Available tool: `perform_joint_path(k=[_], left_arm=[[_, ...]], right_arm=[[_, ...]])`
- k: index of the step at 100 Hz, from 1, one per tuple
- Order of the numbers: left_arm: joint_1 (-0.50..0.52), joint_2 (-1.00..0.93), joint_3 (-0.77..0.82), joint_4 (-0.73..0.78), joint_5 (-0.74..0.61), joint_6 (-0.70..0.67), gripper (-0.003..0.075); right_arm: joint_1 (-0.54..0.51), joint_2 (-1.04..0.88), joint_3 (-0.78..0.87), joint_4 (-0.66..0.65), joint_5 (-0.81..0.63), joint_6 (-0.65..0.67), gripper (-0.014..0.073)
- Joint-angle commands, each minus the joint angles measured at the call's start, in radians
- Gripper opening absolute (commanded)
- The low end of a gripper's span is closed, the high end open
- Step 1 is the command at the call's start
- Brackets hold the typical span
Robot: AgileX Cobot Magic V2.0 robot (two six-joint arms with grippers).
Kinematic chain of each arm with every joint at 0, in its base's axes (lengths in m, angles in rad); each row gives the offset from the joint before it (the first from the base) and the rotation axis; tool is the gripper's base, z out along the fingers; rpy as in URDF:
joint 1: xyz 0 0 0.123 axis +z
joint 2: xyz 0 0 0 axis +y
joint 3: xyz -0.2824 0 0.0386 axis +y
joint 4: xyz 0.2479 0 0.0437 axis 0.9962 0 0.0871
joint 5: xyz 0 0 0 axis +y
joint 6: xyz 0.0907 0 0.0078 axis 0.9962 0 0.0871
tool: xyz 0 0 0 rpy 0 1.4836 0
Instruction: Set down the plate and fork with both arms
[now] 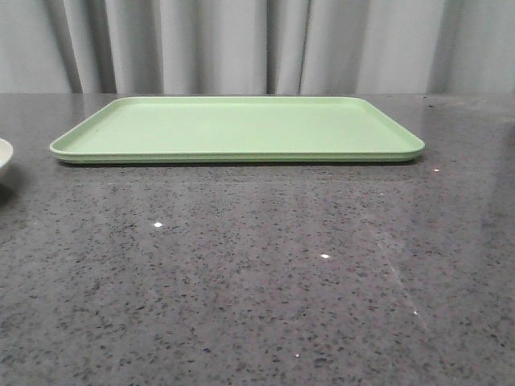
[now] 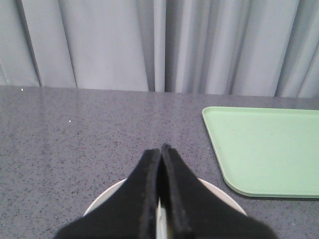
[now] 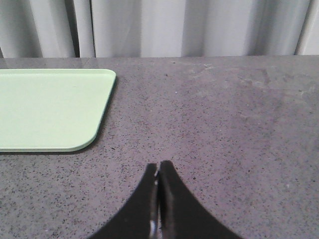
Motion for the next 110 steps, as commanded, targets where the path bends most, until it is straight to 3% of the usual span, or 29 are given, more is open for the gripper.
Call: perform_joint_path(k=[1,24,37,44,60,73,110], left_arm=[[-0.008,0.073,-0.079,-0.020,-0.015,-0.001,-0.0020],[-0.008,0.196,-0.153,-0.020,0.030,-0.001,-0.0020],[-0.008,0.222,-0.166,-0.020,0.035,-0.001,0.0008],[-0.008,0.229,-0.173,-0.020,0.039,0.006,0.0081],[-0.008,0.231,-0.173,-0.020,0.037,0.022,0.0330],[-0.008,0.231,-0.173,-0.020,0.039,0.022,0.0470],[-0.008,0.231,-0.175,-0.032,-0.006,0.022,0.0482]], right_arm=[[-0.002,0.083,-0.102,-0.009,-0.010,-0.004,-0.0067],[-0.002,0.247,-0.225,-0.009,0.099,-0.004,-0.0061],[-0.002,0.305,-0.262,-0.009,0.132,-0.004,0.0033],[-0.002,0.324,-0.272,-0.009,0.134,-0.004,0.0128],[-0.002,0.339,-0.281,-0.009,0.133,-0.004,0.0336],[-0.002,0.339,-0.281,-0.009,0.132,-0.004,0.0423],[-0.002,0.339,-0.281,-0.003,0.093,-0.004,0.0425]])
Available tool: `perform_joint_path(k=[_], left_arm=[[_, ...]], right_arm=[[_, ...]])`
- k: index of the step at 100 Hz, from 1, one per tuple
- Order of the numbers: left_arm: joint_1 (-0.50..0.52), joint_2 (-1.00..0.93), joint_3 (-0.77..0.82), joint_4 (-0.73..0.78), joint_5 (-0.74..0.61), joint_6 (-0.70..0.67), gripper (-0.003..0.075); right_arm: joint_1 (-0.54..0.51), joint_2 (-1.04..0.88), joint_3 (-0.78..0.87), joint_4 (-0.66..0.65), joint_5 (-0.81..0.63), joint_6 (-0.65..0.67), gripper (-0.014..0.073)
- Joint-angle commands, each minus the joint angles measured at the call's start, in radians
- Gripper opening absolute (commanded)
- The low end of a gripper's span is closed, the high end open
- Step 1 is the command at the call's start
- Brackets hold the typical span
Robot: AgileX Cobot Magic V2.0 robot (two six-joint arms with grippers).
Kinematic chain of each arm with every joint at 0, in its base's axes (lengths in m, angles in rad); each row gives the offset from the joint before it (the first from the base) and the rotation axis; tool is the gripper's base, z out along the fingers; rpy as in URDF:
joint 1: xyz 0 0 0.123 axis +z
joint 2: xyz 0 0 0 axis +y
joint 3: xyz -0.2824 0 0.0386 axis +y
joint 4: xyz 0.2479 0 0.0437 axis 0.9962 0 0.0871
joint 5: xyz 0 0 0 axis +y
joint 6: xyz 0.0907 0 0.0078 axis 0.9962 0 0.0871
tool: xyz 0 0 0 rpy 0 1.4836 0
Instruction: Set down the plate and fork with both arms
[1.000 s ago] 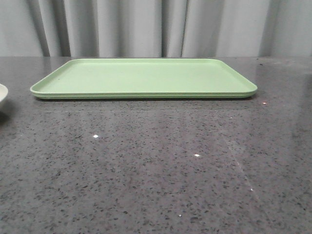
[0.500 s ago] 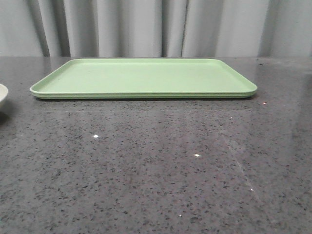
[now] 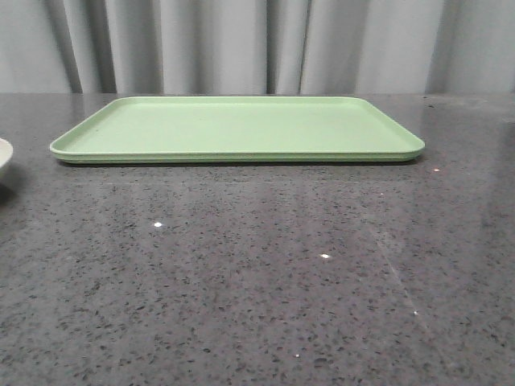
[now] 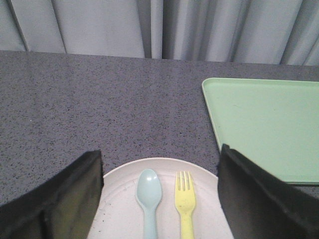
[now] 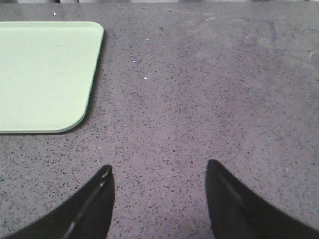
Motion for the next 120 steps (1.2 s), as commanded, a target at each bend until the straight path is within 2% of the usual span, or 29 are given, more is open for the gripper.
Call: perform_joint_path(k=[1,17,31,62,93,120], left_arm=[[-0.008,0.009,-0.045,0.000,-0.078,-0.002,0.0482],[-0.008,0.012,-0.087,0.094,-0.025,-0.011,0.0480],[0.007,0.062,-0.155,0.164,0.110,-0.041,0.0474],[0.119,0.214,-0.252,0.168,0.203,-0.041,0.0474],[0.210,0.385,-0.295,0.163,0.214,-0.034,0.0472],[0.213,0.542,-0.295,0.156,0.227,-0.018,0.0472]], right_arm=[[-0.002,0.008,-0.037,-0.003,-0.076,-0.004,0.0425],[-0.002,0.008,-0.037,-0.003,-0.071,-0.004,0.0425],[-0.002,0.008,-0.037,-0.003,-0.071,-0.004,0.0425],[-0.002,0.008,-0.037,-0.003,-0.071,-0.004,0.0425],[-0.002,0.008,-0.037,-0.003,-0.071,-0.004,0.0425],[-0.002,0.008,-0.037,-0.003,-0.071,-0.004,0.0425]])
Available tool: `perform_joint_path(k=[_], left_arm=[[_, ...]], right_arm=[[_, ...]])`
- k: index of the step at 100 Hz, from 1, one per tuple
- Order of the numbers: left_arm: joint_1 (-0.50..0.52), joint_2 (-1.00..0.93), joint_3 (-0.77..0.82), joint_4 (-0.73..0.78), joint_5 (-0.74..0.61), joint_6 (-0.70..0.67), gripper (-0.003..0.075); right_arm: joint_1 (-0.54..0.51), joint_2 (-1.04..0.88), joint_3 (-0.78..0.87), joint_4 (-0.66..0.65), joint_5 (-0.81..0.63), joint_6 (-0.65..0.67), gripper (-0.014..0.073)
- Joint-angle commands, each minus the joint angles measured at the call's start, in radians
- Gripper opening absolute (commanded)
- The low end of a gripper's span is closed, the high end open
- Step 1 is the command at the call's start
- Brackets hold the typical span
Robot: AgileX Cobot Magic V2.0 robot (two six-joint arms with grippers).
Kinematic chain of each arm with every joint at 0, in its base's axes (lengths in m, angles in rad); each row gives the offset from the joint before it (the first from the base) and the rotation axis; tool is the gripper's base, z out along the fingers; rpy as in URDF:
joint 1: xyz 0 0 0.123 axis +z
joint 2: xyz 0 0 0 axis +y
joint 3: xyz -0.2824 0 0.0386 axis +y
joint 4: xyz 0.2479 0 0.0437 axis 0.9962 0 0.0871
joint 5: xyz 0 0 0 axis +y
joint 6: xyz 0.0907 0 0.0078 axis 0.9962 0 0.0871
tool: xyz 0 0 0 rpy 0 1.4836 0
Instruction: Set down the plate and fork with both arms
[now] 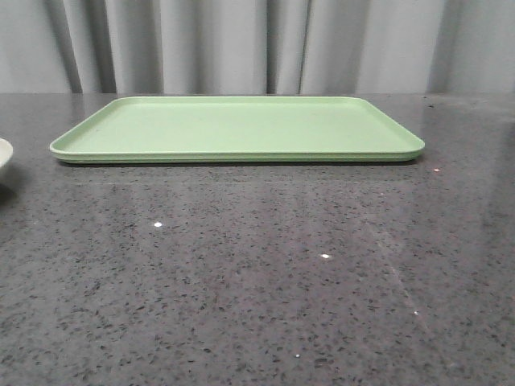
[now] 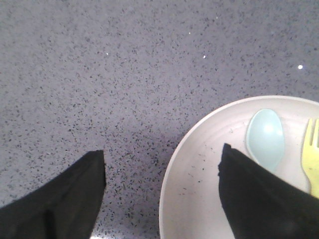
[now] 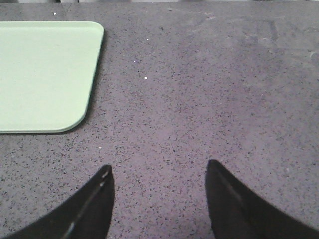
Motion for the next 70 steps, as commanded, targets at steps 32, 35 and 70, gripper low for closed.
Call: perform_joint_path(k=[32,35,70], left_arm=[[0.041,0.151,-0.035,-0.004,-0.036,0.027,0.0472],[0.046,0.156,-0.035,-0.004,-0.034,0.029,0.0472],[0.051,0.258,-0.035,-0.056,0.062,0.105,0.0472]], right_arm=[[-0.002,0.008,-0.037,-0.004,-0.071,-0.004,0.0425],[-0.002,0.008,-0.037,-0.004,-0.071,-0.004,0.0425],[-0.002,0.008,-0.037,-0.004,-0.071,-0.004,0.0425]])
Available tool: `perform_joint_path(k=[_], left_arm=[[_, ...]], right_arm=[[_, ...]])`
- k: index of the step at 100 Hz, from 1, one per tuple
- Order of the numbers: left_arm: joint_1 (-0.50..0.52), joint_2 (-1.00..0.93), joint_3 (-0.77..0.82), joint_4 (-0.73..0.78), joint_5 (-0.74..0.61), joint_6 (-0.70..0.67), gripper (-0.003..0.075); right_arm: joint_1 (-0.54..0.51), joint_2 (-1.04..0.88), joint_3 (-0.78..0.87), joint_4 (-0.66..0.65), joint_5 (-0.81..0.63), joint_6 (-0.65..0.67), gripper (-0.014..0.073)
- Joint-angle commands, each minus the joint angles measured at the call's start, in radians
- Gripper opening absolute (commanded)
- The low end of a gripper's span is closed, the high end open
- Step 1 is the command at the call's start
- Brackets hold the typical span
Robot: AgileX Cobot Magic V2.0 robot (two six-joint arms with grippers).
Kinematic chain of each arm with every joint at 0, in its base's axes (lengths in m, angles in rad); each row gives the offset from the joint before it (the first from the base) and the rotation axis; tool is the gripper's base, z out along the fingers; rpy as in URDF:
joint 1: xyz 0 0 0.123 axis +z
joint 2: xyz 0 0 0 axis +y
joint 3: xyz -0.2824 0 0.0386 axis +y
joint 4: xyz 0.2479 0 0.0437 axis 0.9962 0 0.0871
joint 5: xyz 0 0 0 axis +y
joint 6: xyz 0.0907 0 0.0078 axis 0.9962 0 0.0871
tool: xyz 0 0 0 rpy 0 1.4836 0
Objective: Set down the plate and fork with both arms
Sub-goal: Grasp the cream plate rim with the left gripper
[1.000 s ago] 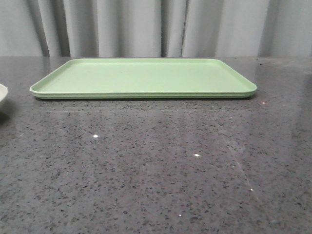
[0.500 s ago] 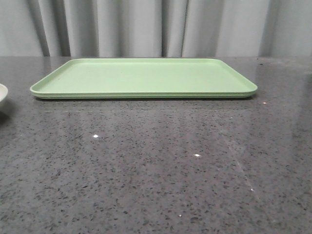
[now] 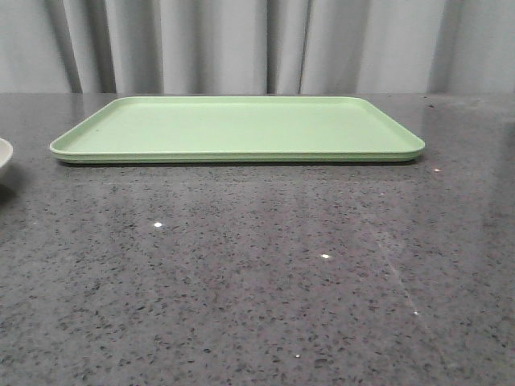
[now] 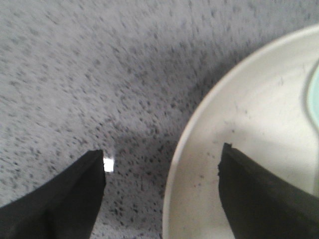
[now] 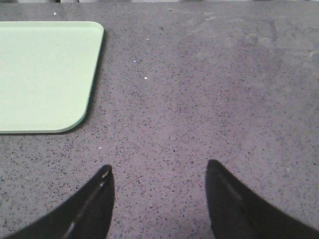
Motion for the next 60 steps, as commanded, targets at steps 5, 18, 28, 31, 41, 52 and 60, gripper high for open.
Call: perform_joint_path(k=[5,18,28,31,41,52,60], left_arm=[[0.002,-0.006,-0.031,-0.009,0.018,0.028,0.0472],[0.002,0.003,-0.033,-0.011,0.020,0.035,0.0472],[0.002,0.003,-0.033,-0.011,0.017,0.035,0.0472],[0.002,0.003,-0.033,-0.011,0.017,0.035,0.0472],[0.002,0.003,-0.033,-0.011,0.017,0.035,0.0434],[0.002,0.003,-0.033,-0.013,0.017,0.035,0.0300],[0.002,0.003,-0.033,-0.013,0.017,0.035,0.0167]], right_arm=[[-0.002,0.008,-0.037,-0.004,-0.071,-0.004,0.0425],[-0.002,0.008,-0.037,-0.004,-0.071,-0.004,0.0425],[-0.002,0.008,-0.037,-0.004,-0.071,-0.004,0.0425],[-0.002,0.008,-0.037,-0.004,-0.071,-0.004,0.0425],[-0.002,0.008,-0.037,-0.004,-0.071,-0.004,0.0425],[-0.002,0.008,-0.037,-0.004,-0.071,-0.004,0.0425],[-0.002,0.008,-0.037,-0.004,-0.071,-0.004,0.0425]])
